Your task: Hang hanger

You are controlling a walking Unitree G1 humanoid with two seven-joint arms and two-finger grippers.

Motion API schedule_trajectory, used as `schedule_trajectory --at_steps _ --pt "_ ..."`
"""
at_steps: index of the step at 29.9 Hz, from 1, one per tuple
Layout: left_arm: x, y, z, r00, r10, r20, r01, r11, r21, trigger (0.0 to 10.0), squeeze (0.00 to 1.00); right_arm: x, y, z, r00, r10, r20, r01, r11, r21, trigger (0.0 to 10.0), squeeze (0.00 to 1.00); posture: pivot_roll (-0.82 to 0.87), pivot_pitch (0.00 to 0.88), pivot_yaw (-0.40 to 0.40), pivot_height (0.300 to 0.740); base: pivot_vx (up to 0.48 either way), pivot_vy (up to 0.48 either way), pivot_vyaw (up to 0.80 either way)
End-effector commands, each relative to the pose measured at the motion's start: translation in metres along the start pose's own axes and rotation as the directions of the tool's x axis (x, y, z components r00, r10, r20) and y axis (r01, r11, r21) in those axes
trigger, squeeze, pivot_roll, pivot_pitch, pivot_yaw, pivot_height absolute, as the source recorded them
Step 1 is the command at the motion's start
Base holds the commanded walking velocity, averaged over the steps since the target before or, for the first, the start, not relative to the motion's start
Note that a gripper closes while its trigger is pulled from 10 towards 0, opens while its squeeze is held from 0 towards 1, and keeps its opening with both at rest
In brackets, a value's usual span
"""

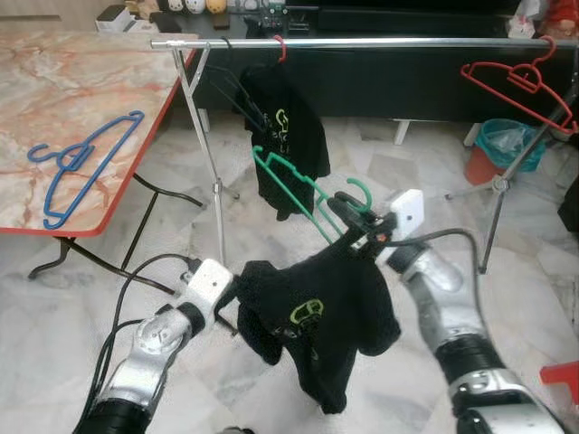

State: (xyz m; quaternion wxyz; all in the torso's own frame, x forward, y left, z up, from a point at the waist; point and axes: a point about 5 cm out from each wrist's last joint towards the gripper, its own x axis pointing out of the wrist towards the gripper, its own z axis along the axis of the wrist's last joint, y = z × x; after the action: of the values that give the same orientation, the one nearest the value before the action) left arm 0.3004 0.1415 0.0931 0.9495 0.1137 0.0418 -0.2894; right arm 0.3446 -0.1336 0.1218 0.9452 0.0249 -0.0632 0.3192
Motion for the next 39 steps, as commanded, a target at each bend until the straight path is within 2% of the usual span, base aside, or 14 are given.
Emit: schedule_trajectory --at_steps 1,3,6,9,12,18,21,22,23,25,27,31,34,39 --pt "0.003 0.004 0.019 0.997 0.002 0.075 -0.001 1.0 -0.016 10.0 0.0 0.0 -0.003 0.0 0.999 -0.041 0.002 0.041 0.999 -0.028 10.0 0.0 0.03 0.1 -0.008 0.74 0.0 0.0 0.0" --pt "0.009 0.001 0.044 0.984 -0.011 0.18 0.023 0.998 -0.064 10.0 0.0 -0.004 -0.01 -0.006 0.979 -0.202 -0.001 0.202 0.978 -0.057 10.0 0.0 0.03 0.099 -0.011 0.74 0.0 0.0 0.0" --pt "0.011 -0.004 0.058 0.971 -0.057 0.233 0.076 0.994 -0.076 10.0 0.0 -0.009 -0.018 -0.009 0.947 -0.32 0.003 0.32 0.946 -0.055 10.0 0.0 0.03 0.099 -0.011 0.74 0.0 0.0 0.0" --pt "0.011 -0.014 0.064 0.959 -0.143 0.246 0.163 0.985 -0.062 10.0 0.0 -0.013 -0.023 -0.008 0.914 -0.406 0.024 0.404 0.899 -0.171 10.0 0.0 0.03 0.098 -0.009 0.74 0.0 0.0 0.0" --pt "0.01 -0.025 0.069 0.942 -0.21 0.261 0.237 0.968 -0.078 10.0 0.0 -0.02 -0.034 -0.006 0.837 -0.543 0.069 0.547 0.829 -0.117 10.0 0.0 0.03 0.098 -0.01 0.74 0.0 0.0 0.0" --pt "0.007 -0.034 0.079 0.919 -0.265 0.292 0.312 0.942 -0.125 10.0 0.0 -0.021 -0.029 -0.001 0.787 -0.594 0.166 0.616 0.769 -0.169 10.0 0.0 0.04 0.096 -0.012 0.74 0.0 0.0 0.0" --pt "0.005 -0.036 0.08 0.91 -0.293 0.293 0.342 0.931 -0.13 10.0 0.0 -0.012 -0.023 0.003 0.808 -0.559 0.185 0.583 0.804 -0.118 10.0 0.0 0.03 0.095 -0.007 0.74 0.0 0.0 0.0" --pt "0.005 -0.037 0.082 0.905 -0.306 0.295 0.357 0.923 -0.14 10.0 0.0 -0.003 -0.016 -0.001 0.842 -0.521 0.142 0.521 0.853 0.04 10.0 0.0 0.03 0.095 -0.007 0.74 0.0 0.0 0.0" --pt "0.004 -0.038 0.083 0.901 -0.31 0.302 0.368 0.917 -0.154 10.0 0.0 0.001 -0.013 -0.003 0.85 -0.51 0.13 0.489 0.857 0.16 10.0 0.0 0.03 0.093 -0.006 0.74 0.0 0.0 0.0" --pt "0.005 -0.04 0.086 0.893 -0.319 0.318 0.384 0.908 -0.168 10.0 0.0 0.009 -0.003 -0.009 0.916 -0.387 0.104 0.336 0.883 0.326 10.0 0.0 0.04 0.092 -0.007 0.74 0.0 0.0 0.0" --pt "0.005 -0.041 0.088 0.89 -0.323 0.323 0.39 0.905 -0.171 10.0 0.0 0.012 0.004 -0.013 0.945 -0.311 0.103 0.246 0.881 0.405 10.0 0.0 0.04 0.092 -0.007 0.74 0.0 0.0 0.0" --pt "0.003 -0.042 0.091 0.882 -0.327 0.339 0.407 0.892 -0.198 10.0 0.0 0.016 0.021 -0.019 0.983 -0.144 0.112 0.081 0.897 0.435 10.0 0.0 0.04 0.092 -0.009 0.74 0.0 0.0 0.0" --pt "0.002 -0.042 0.092 0.881 -0.327 0.343 0.41 0.889 -0.204 10.0 0.0 0.016 0.019 -0.016 0.979 -0.15 0.136 0.076 0.895 0.44 10.0 0.0 0.04 0.092 -0.009 0.74 0.0 0.0 0.0" --pt "-0.001 -0.041 0.096 0.873 -0.326 0.363 0.421 0.879 -0.223 10.0 0.0 0.014 0.022 -0.015 0.992 -0.005 0.123 -0.035 0.947 0.32 10.0 0.0 0.05 0.093 -0.008 0.74 0.0 0.0 0.0"
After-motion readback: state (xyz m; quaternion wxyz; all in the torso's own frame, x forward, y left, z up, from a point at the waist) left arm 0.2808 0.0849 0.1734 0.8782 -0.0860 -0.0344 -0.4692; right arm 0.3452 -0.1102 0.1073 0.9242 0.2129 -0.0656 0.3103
